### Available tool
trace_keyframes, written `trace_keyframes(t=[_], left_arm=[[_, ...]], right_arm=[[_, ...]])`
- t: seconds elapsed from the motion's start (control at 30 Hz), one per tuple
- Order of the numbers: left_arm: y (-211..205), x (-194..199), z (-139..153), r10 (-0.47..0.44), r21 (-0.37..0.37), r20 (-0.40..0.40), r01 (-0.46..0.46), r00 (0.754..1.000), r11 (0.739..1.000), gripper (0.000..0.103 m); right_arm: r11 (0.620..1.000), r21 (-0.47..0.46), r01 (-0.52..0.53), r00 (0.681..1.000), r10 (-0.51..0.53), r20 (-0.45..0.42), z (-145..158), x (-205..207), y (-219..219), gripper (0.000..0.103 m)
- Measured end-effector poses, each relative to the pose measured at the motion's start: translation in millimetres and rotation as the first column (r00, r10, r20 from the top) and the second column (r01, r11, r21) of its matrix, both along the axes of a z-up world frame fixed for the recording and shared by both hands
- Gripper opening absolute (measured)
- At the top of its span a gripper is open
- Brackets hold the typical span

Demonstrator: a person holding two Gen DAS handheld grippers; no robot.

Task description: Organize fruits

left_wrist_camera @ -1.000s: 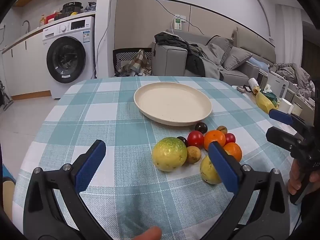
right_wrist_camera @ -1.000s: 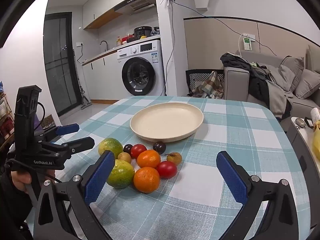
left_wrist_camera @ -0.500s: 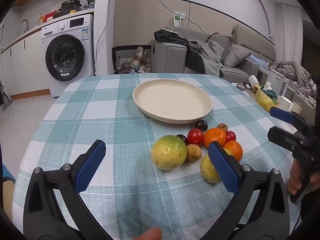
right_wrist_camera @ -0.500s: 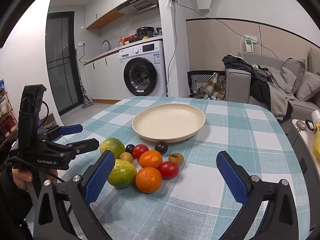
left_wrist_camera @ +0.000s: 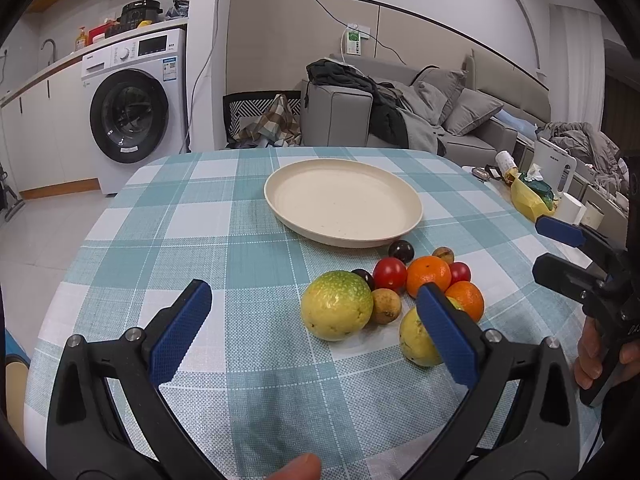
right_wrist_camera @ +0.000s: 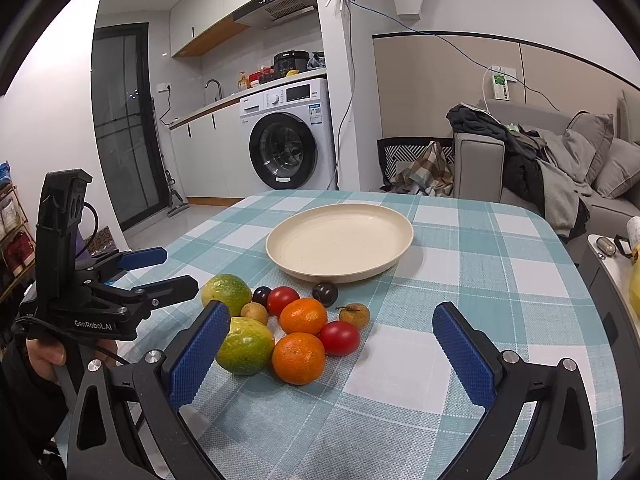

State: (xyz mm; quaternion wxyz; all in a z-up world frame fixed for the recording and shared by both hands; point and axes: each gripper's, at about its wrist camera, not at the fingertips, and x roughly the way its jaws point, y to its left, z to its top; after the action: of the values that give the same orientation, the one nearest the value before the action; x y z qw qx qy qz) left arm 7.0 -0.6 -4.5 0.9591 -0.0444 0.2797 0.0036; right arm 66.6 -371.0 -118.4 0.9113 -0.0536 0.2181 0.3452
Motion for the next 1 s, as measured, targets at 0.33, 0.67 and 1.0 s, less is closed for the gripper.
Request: trace_keyframes(t=[0.33, 0.67, 1.0], left_arm=[[-0.1, -1.0, 0.3, 0.001, 0.000, -0.002, -0.001, 1.000, 1.000, 0.102], [1.0, -0.8, -0.1, 0.003, -0.007, -0.016, -0.003, 1.000, 1.000, 0.102], [-0.2, 1.0, -0.4, -0.003, -0.006, -0.018, 0.002, 1.000, 1.000, 0.102]], right_arm=[[1.000, -0.002, 0.000, 1.000, 0.000, 0.008, -1.3, -1.4, 1.9, 0.103], [1.000, -0.002, -0.001, 1.000, 0.001, 0.008, -1.4, -1.5, 1.5, 0.103], [1.000, -0.003, -0.001, 1.000, 0.001, 0.008, -1.5, -1.5, 1.4, 0.103]])
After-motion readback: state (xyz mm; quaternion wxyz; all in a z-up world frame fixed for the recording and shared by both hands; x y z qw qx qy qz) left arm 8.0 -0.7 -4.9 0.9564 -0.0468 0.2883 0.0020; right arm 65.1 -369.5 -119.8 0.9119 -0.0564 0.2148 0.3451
